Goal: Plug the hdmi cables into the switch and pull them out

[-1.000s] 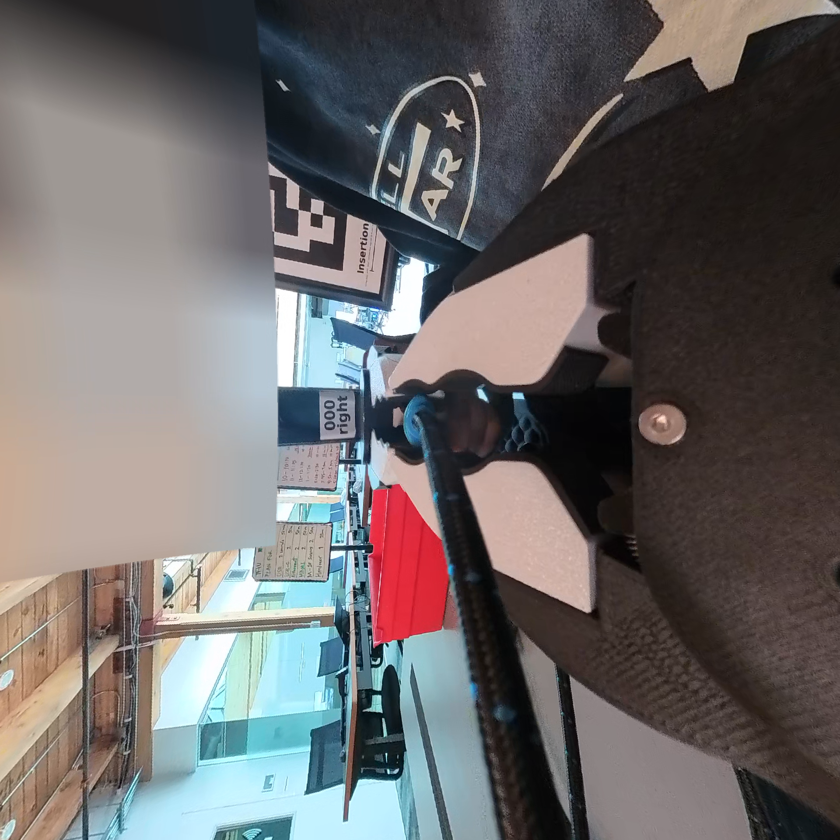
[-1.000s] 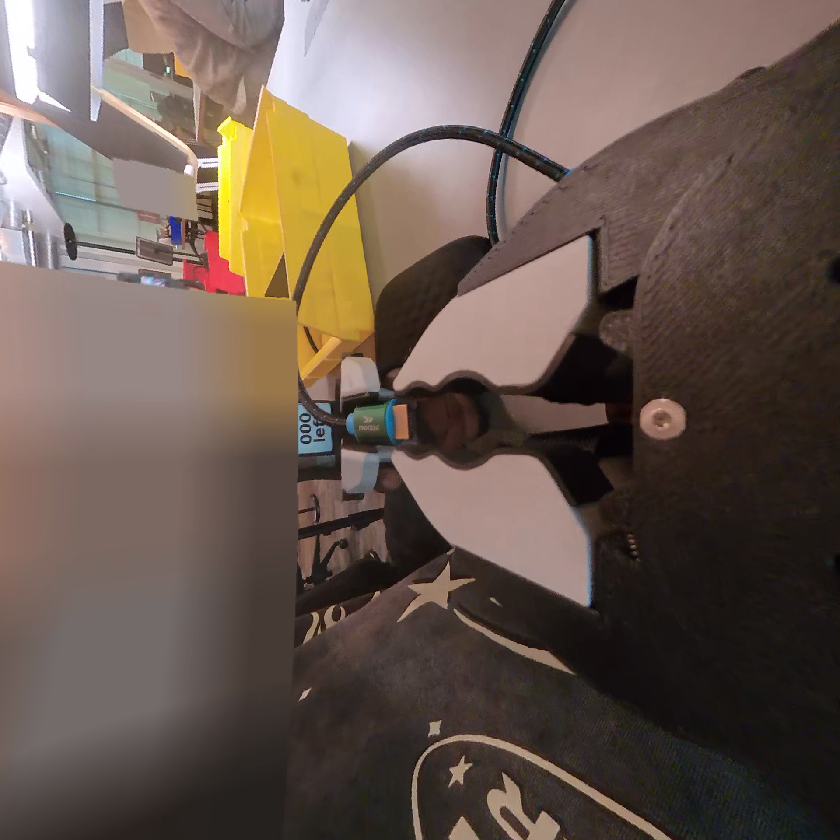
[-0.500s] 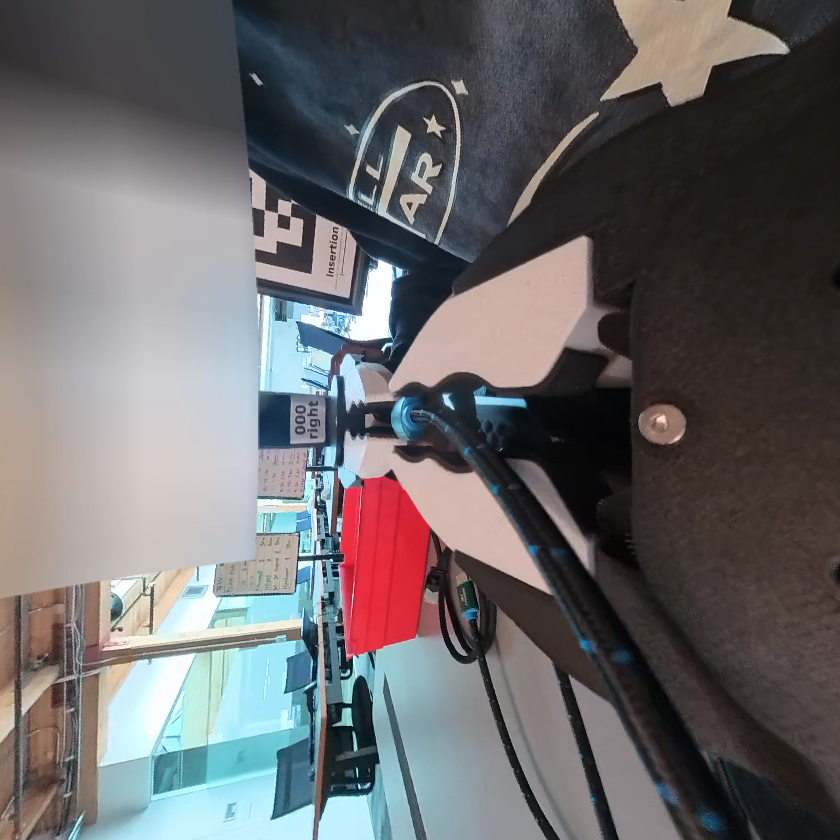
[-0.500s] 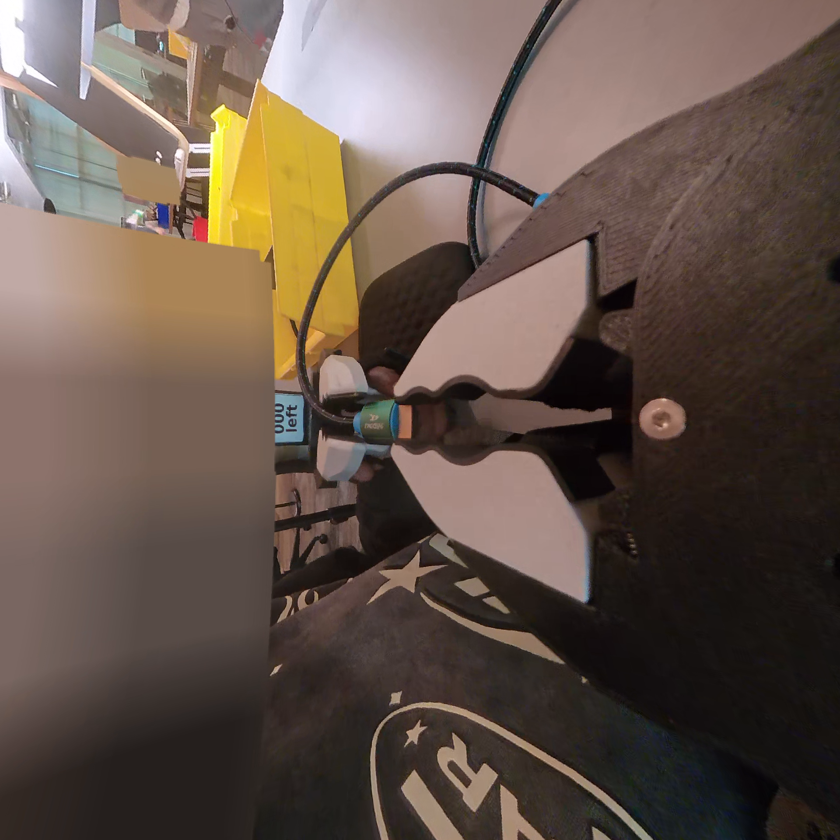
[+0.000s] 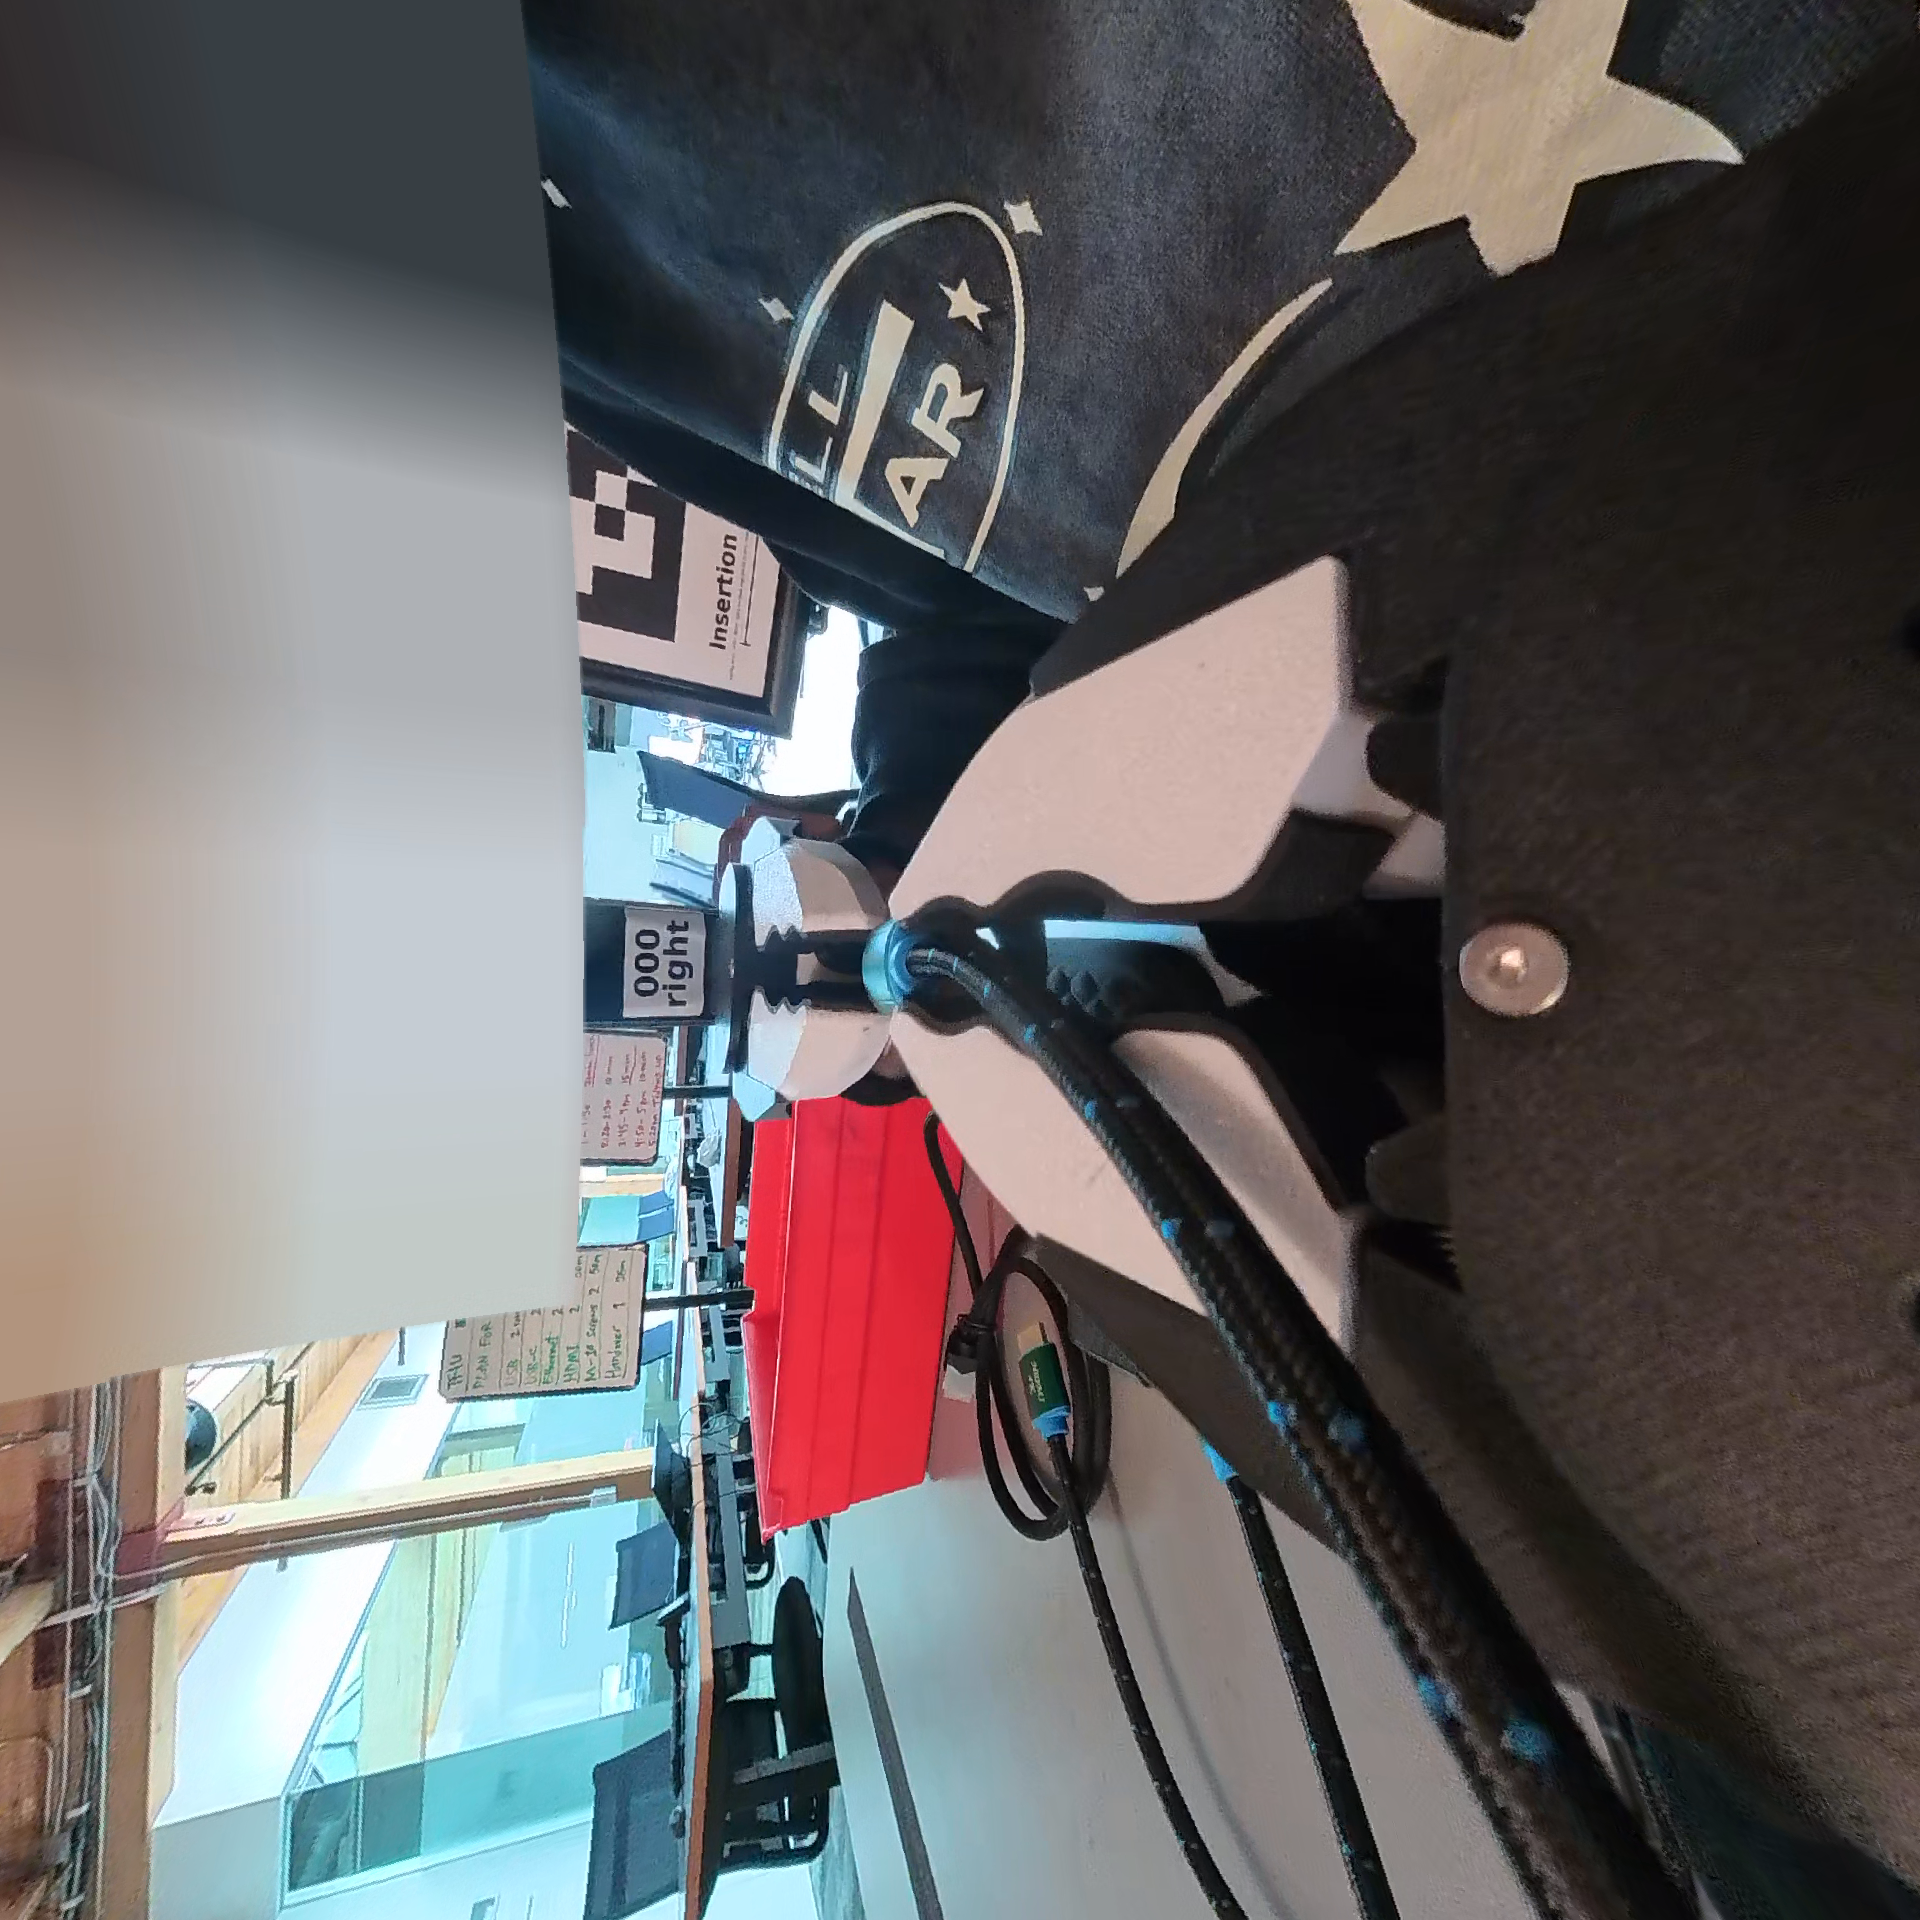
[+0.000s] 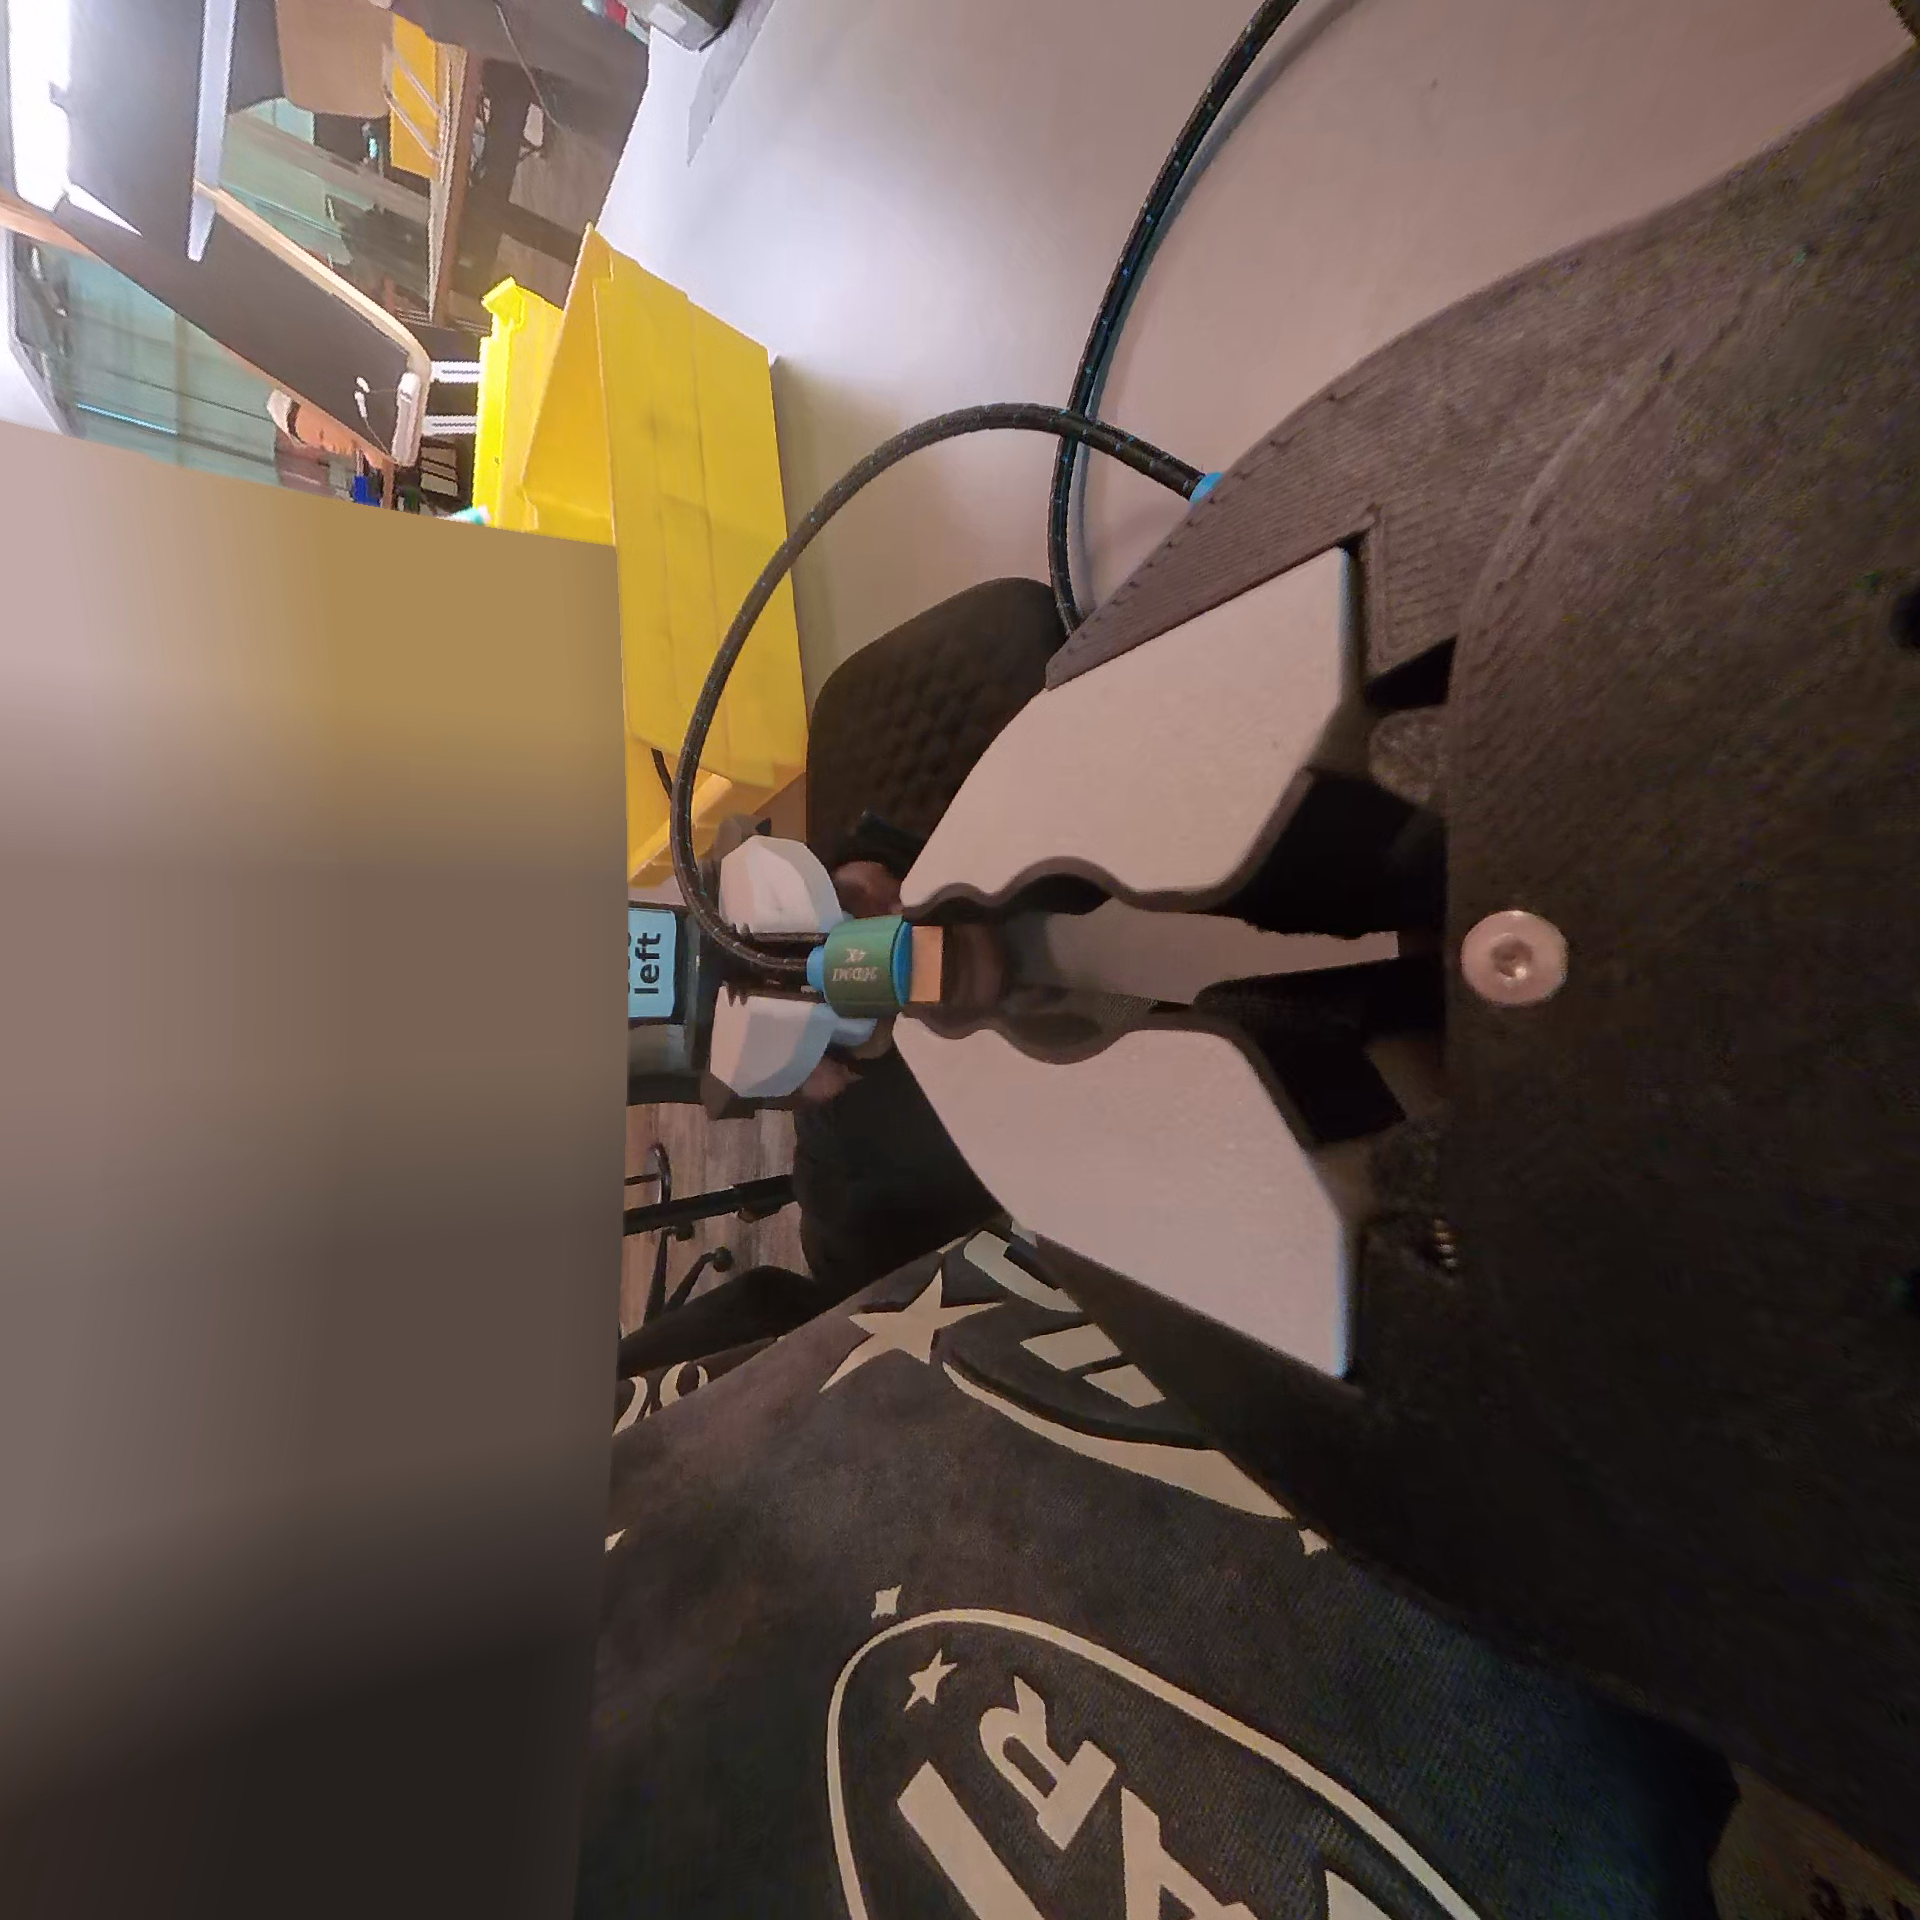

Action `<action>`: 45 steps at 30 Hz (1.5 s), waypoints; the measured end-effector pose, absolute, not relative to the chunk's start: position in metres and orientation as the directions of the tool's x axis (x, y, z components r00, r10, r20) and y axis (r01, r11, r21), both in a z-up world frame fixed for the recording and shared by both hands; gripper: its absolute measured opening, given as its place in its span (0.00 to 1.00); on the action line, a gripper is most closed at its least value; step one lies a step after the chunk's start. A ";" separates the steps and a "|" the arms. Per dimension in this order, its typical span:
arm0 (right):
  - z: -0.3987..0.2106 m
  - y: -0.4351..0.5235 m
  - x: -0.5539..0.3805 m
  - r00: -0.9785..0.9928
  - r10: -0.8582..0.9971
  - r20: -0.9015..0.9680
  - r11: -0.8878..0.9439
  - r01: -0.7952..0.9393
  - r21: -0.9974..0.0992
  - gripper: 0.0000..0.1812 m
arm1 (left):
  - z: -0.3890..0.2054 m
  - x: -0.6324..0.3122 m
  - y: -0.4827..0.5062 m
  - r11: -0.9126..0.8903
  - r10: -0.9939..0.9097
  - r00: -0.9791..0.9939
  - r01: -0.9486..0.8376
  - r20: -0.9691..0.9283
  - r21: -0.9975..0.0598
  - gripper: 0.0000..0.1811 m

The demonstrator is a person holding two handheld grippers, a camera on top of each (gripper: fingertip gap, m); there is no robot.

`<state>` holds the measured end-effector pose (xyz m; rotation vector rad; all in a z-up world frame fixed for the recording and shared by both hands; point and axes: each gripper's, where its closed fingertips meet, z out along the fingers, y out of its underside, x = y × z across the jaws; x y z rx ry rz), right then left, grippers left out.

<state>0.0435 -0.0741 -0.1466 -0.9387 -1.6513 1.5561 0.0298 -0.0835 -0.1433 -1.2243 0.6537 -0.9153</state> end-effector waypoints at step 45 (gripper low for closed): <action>-0.179 0.003 0.084 -0.302 0.953 0.016 0.176 0.513 -0.840 0.21 | -0.127 0.008 -0.074 0.245 -0.796 0.601 0.213 -0.071 -0.946 0.05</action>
